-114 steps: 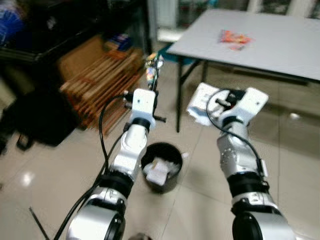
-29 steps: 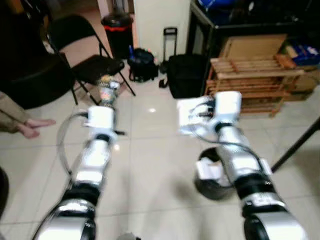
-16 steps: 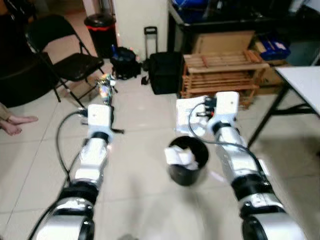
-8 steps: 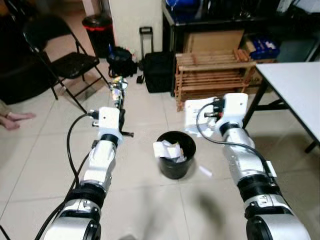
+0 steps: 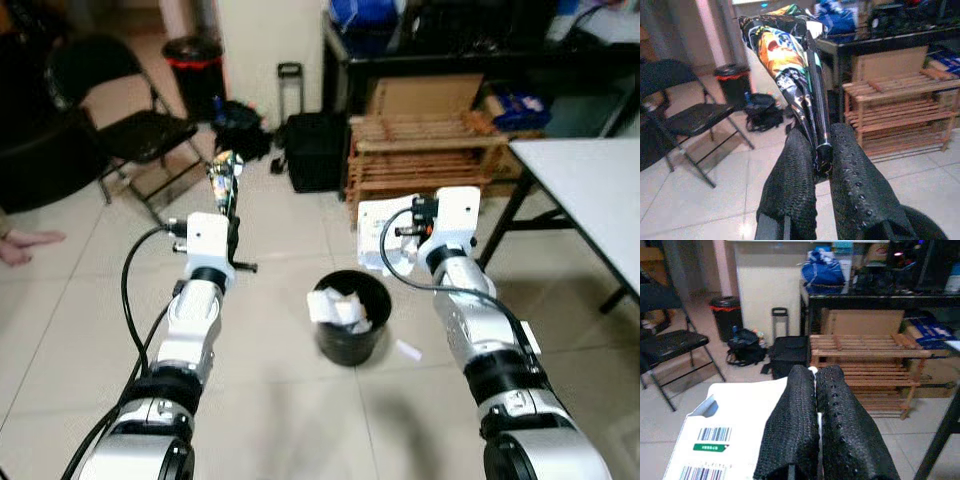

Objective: Picking trash to rubbish bin

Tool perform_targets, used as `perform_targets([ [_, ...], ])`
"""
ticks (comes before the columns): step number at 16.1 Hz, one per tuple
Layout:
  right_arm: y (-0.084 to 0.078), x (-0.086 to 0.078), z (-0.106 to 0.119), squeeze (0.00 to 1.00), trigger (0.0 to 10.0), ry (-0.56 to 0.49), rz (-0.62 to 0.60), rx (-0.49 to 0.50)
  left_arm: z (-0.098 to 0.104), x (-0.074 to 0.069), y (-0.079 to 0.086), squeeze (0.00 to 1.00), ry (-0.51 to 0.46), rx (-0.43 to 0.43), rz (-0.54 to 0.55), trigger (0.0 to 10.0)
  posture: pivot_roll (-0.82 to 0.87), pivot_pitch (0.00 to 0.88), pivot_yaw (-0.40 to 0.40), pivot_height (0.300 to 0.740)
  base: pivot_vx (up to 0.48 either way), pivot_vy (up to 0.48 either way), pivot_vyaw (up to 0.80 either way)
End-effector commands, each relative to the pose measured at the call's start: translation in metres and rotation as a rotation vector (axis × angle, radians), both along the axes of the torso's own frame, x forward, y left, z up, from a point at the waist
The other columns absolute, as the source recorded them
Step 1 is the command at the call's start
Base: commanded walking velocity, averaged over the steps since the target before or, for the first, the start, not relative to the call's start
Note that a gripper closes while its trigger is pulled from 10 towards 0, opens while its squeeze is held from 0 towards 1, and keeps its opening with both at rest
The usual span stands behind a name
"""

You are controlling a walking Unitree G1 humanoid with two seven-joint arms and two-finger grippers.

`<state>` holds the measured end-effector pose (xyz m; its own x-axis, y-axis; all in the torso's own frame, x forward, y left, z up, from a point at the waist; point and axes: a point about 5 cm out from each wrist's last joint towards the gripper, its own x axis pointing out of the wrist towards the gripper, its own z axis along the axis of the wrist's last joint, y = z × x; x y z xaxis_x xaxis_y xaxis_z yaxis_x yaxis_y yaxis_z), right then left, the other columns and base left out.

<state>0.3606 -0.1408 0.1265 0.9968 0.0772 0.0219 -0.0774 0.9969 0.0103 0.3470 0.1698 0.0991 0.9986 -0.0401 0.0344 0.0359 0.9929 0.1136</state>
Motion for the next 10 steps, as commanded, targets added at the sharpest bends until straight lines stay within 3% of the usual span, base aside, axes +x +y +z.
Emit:
perform_targets([
  [1,-0.0010,0.0026,0.0060,0.00,10.0,-0.010,-0.001,-0.006,0.0047,0.0022,-0.0025,0.00,-0.014,0.001,-0.009,10.0,0.04,0.000,0.035,0.740,0.390,0.000,0.00],
  [10,-0.0016,0.0030,0.0063,0.00,10.0,-0.009,-0.005,-0.010,0.0052,0.0026,-0.0025,0.00,-0.014,-0.001,-0.009,10.0,0.04,0.000,0.035,0.740,0.390,0.000,0.00],
])
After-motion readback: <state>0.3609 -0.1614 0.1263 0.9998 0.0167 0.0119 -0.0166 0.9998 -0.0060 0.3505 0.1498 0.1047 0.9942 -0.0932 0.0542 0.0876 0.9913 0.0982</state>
